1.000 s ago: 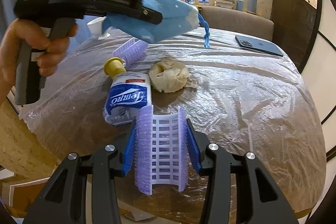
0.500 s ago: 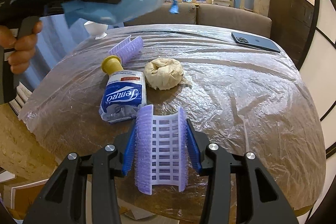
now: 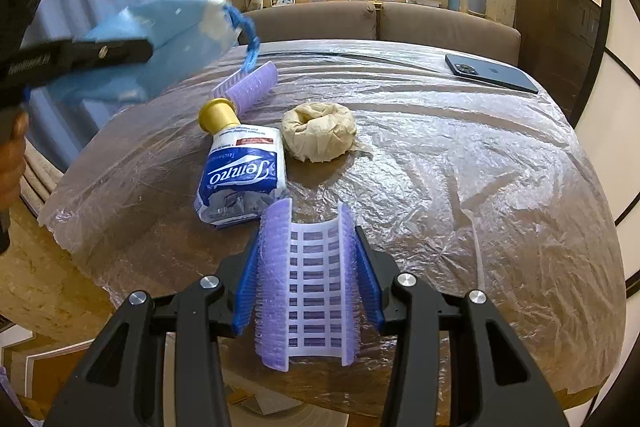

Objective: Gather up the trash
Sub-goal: 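Carry the blue mask with the left tool while the right tool carries the purple roller to the bin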

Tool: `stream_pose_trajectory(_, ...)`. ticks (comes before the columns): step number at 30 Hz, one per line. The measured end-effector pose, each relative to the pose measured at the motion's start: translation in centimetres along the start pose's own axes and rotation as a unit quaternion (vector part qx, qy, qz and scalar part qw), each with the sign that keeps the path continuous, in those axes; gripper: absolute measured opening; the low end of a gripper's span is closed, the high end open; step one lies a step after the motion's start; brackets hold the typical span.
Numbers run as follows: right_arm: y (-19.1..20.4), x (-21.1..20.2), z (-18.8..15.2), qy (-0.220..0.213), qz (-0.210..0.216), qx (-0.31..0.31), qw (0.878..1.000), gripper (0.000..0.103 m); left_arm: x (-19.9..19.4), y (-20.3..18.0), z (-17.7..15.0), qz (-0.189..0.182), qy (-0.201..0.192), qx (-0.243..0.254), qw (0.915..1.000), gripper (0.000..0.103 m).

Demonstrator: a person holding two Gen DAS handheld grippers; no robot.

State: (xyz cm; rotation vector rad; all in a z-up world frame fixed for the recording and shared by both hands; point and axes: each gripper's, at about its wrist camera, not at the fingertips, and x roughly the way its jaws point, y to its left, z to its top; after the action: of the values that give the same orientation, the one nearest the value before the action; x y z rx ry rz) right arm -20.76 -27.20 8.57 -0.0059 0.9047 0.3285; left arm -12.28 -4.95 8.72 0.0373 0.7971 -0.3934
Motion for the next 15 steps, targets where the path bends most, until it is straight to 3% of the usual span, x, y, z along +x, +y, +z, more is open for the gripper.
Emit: stream_pose_trajectory(15,0.5,-0.5,0.2,-0.002,0.004,-0.010,1.000,0.043,-1.0,0.2,-6.0,0.033,0.013,-0.043,0.9985,0.044)
